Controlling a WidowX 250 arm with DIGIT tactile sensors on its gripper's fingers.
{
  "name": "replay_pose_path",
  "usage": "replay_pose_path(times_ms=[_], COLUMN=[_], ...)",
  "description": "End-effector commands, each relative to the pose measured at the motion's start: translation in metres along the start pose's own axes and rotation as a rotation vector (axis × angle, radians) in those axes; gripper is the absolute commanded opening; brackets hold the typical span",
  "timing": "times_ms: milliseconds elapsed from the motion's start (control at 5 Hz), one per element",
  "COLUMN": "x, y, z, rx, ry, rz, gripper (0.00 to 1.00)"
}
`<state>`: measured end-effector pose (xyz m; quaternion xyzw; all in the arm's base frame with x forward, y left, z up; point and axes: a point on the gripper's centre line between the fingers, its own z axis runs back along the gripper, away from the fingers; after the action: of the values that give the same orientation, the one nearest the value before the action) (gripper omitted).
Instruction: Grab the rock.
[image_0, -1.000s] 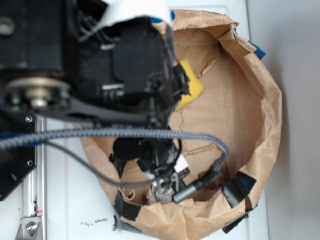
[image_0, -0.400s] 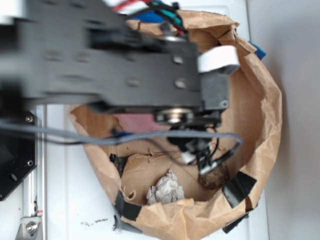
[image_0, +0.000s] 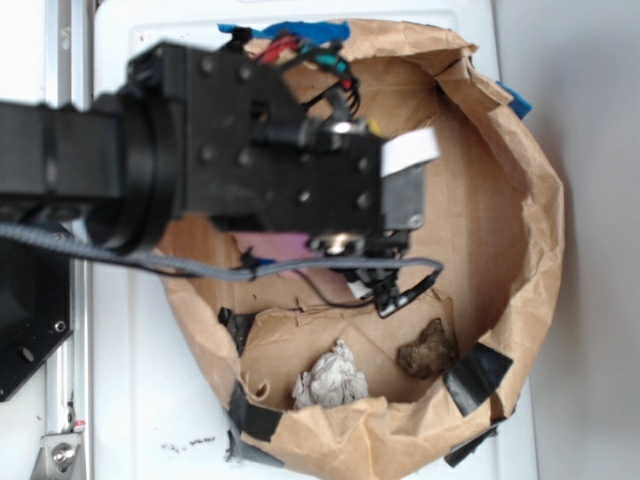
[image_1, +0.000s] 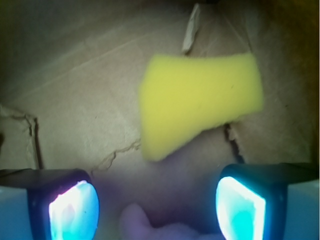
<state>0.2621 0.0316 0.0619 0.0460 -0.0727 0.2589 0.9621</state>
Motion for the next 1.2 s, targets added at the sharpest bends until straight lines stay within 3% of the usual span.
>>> replay_pose_path(times_ms=[0, 600, 1000], x=[0.022, 0.017, 0.016], y=[-0.003, -0.004, -0.003], z=[0.053, 0.075, 0.096], rx=[-0.149, -0.231, -0.257], ry=[-0.073, -0.109, -0.039], rz=[0.046, 0.061, 0.064], gripper=[1.00, 1.00, 1.00])
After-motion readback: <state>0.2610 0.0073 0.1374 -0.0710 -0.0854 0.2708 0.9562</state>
